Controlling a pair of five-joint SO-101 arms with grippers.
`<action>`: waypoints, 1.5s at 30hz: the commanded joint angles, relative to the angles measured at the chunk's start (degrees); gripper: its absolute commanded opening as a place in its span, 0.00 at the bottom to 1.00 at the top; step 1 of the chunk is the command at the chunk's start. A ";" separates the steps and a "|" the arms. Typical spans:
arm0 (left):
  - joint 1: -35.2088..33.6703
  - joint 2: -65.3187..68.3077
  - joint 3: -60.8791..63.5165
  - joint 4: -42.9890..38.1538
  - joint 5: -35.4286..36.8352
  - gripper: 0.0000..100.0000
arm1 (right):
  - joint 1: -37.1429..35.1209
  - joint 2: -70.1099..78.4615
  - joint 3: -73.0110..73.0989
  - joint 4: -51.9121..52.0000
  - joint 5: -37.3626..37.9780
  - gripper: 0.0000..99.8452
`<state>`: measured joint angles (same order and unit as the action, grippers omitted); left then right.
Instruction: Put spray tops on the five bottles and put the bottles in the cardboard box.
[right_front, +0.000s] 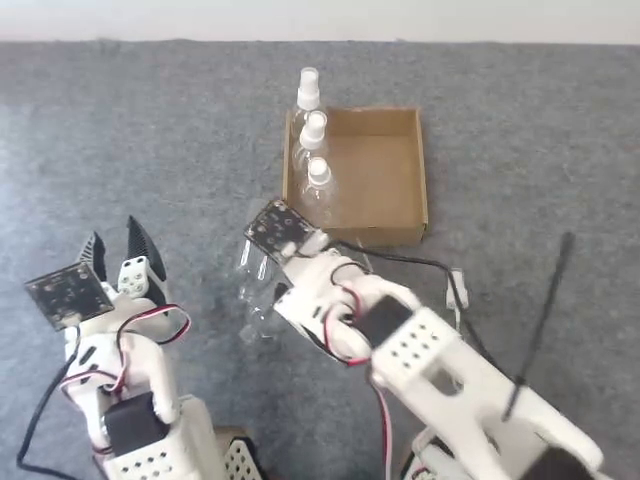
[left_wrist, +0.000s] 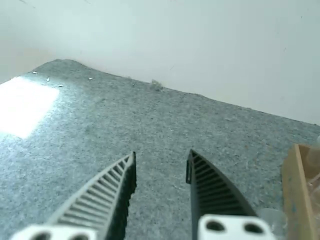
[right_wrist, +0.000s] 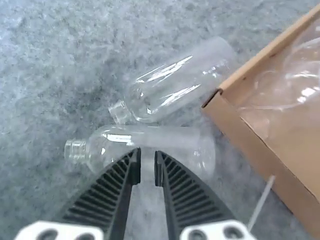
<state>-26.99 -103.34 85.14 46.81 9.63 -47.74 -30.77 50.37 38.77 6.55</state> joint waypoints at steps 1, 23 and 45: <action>0.00 -1.14 -0.40 -1.58 0.70 0.15 | -0.13 4.53 -7.38 -1.89 0.79 0.01; 0.09 -1.14 -0.40 -1.58 0.70 0.15 | 6.55 27.82 -25.49 9.45 1.23 0.01; 0.09 -1.14 -0.40 -1.58 0.70 0.15 | 8.04 26.86 -28.13 30.64 15.47 0.01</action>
<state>-26.99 -103.34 85.14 46.81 9.63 -40.09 -2.37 24.09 67.34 19.91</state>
